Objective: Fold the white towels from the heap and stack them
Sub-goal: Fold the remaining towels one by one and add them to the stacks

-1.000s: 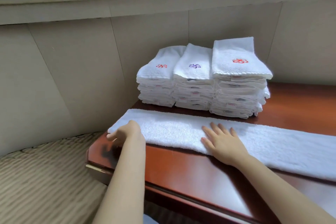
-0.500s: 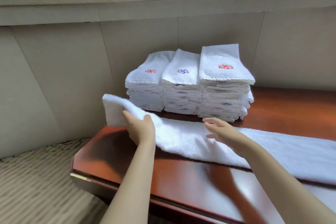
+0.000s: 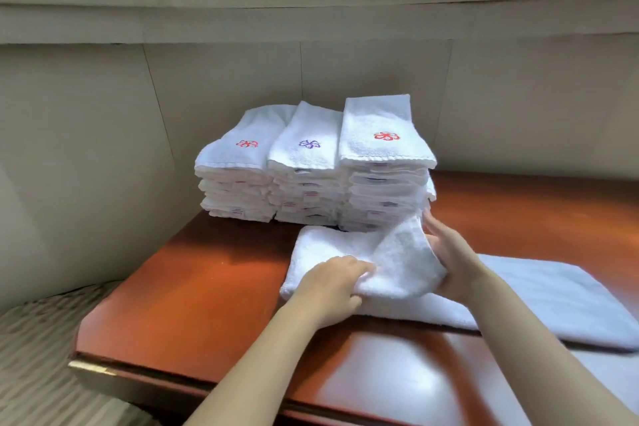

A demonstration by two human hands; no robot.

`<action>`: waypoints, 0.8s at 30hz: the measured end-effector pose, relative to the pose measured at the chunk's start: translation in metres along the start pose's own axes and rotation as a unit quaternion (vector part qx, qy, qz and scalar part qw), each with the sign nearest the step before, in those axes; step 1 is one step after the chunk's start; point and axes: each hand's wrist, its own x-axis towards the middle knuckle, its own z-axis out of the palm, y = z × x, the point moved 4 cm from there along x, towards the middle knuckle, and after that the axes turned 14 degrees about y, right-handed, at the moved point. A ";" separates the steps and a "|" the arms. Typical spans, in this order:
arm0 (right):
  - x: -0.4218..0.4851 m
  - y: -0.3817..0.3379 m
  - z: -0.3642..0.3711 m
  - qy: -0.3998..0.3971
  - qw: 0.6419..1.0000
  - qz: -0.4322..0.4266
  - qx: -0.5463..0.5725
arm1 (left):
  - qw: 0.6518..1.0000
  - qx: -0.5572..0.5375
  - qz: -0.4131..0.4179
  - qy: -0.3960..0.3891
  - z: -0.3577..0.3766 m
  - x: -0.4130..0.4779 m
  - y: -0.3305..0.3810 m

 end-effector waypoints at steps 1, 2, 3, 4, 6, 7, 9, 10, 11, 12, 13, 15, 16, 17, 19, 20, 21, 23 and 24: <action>0.002 0.006 -0.006 0.027 0.999 0.008 -0.027 | 1.000 0.002 0.001 0.005 0.001 0.001 -0.001; 0.005 0.013 -0.013 0.063 0.997 0.014 -0.048 | 1.000 0.000 0.002 0.012 0.000 0.002 -0.001; 0.009 0.018 -0.019 0.096 0.993 0.021 -0.061 | 1.000 -0.002 0.005 0.015 0.000 0.003 -0.001; 0.010 0.021 -0.022 0.117 0.991 0.033 -0.062 | 1.000 -0.003 0.011 0.014 0.000 0.004 0.001; 0.009 0.023 -0.025 0.132 0.988 0.052 -0.062 | 1.000 -0.016 0.009 0.006 -0.002 0.005 0.004; 0.010 0.022 -0.027 0.140 0.986 0.055 -0.067 | 0.999 -0.035 -0.009 0.005 -0.004 0.005 0.003; 0.012 0.020 -0.031 0.157 0.982 0.053 -0.087 | 0.994 -0.081 -0.064 0.021 -0.012 0.006 -0.002; 0.012 0.019 -0.033 0.165 0.980 0.050 -0.098 | 0.992 -0.084 -0.083 0.041 -0.017 0.007 -0.006; 0.012 0.018 -0.035 0.173 0.977 0.045 -0.112 | 0.991 -0.064 -0.095 0.068 -0.023 0.008 -0.012; 0.012 0.015 -0.037 0.183 0.974 0.035 -0.130 | 0.988 -0.039 -0.112 0.095 -0.027 0.008 -0.020; 0.011 0.011 -0.040 0.194 0.969 0.023 -0.151 | 0.982 -0.021 -0.141 0.121 -0.031 0.008 -0.030; 0.011 0.000 -0.050 0.220 0.958 0.001 -0.185 | 0.963 -0.017 -0.218 0.156 -0.033 0.004 -0.051; 0.010 -0.008 -0.057 0.231 0.954 -0.009 -0.189 | 0.953 -0.024 -0.253 0.165 -0.032 0.002 -0.060; 0.008 -0.015 -0.065 0.242 0.952 -0.021 -0.188 | 0.945 -0.034 -0.279 0.166 -0.029 -0.001 -0.069; 0.003 -0.030 -0.086 0.271 0.945 -0.042 -0.176 | 0.936 -0.052 -0.312 0.154 -0.022 -0.006 -0.081; 0.000 -0.036 -0.099 0.287 0.941 -0.050 -0.173 | 0.934 -0.058 -0.321 0.146 -0.019 -0.008 -0.085; -0.004 -0.040 -0.113 0.302 0.934 -0.057 -0.181 | 0.934 -0.058 -0.324 0.138 -0.016 -0.010 -0.088; -0.010 -0.043 -0.141 0.338 0.917 -0.063 -0.201 | 0.938 -0.056 -0.317 0.132 -0.012 -0.008 -0.087; -0.013 -0.044 -0.154 0.358 0.908 -0.066 -0.207 | 0.939 -0.060 -0.313 0.130 -0.010 -0.005 -0.084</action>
